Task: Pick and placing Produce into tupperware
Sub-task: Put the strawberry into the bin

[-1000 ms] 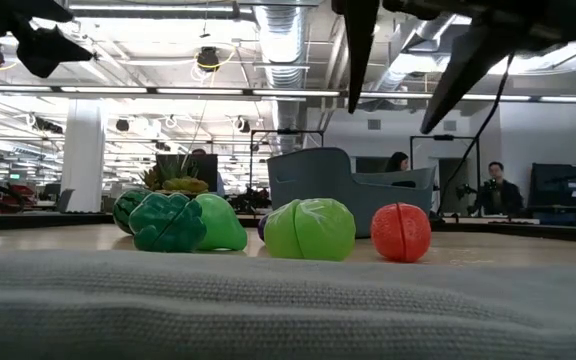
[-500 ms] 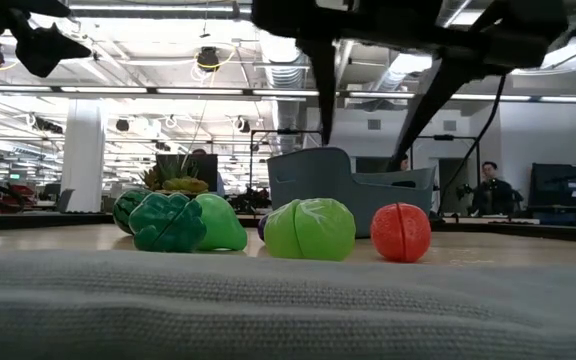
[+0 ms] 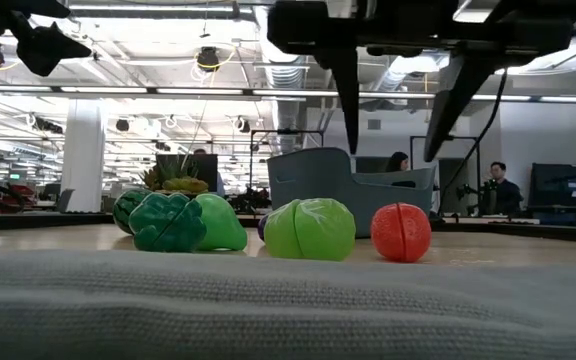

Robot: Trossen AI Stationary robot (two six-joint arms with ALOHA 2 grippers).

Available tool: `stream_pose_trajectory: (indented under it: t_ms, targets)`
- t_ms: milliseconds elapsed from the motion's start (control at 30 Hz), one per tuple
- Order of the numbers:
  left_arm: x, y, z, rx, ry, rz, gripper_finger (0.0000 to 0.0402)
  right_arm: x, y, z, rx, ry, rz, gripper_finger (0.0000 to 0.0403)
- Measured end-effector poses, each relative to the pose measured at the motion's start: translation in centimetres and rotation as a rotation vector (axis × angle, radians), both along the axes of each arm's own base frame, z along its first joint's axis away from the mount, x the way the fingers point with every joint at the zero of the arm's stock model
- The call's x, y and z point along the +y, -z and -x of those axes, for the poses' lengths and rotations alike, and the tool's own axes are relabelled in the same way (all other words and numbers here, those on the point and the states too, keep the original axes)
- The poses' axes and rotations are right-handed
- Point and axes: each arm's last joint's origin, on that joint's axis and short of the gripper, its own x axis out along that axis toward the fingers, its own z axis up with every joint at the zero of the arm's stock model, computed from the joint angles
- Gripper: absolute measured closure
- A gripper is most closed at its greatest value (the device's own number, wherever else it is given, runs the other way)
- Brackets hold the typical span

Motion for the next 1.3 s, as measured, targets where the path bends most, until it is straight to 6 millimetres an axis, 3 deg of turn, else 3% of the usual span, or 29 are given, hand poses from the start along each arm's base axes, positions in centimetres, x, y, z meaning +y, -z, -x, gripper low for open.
stream_pose_trajectory:
  t_ms: [367, 800, 1100, 1300]
  targets:
    - [0.0, 0.0, 0.0, 0.0, -0.001, 0.0, 0.0116, -0.2, 0.0, -0.4, -0.053, 0.004, 0.04, 0.0122]
    - [0.0, 0.0, 0.0, 0.001, 0.007, 0.003, 0.0116, -1.2, 0.3, -0.1, 0.034, 0.073, 0.031, 0.0122]
    - [0.0, 0.0, 0.0, 0.001, 0.007, 0.009, 0.0116, -1.6, 2.1, -0.7, 0.093, 0.093, -0.005, 0.0122]
    - [0.0, 0.1, 0.0, 0.007, 0.007, 0.006, 0.0116, -1.6, 2.3, -0.8, 0.097, 0.101, -0.012, 0.0121]
